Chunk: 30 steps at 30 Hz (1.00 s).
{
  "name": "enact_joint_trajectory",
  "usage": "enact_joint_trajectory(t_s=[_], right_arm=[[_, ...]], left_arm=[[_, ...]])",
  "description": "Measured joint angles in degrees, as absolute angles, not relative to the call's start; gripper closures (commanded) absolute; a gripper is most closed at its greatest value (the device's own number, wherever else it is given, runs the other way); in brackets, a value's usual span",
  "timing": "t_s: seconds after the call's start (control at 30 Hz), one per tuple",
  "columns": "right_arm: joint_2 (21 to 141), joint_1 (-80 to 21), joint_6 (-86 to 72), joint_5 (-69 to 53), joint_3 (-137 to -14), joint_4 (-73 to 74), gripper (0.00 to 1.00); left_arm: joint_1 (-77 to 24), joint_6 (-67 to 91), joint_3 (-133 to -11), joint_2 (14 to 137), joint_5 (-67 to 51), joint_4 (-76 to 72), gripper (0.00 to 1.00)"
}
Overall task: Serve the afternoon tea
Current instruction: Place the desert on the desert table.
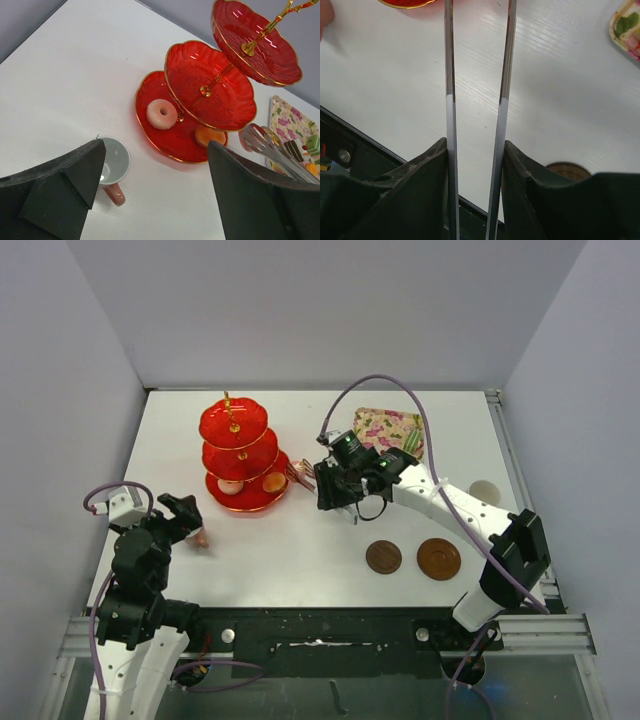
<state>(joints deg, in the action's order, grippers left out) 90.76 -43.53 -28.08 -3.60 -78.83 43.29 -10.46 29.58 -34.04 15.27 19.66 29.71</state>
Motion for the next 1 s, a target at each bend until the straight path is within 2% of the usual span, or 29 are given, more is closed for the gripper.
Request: enact_joint_trajectory(t_s=[1.0], right_arm=[[103.66,-56.25,-32.01,0.97,-90.43,41.93,0.71]], left_arm=[[-10.46,29.56,-34.04,15.29,19.66,29.71,0.18]])
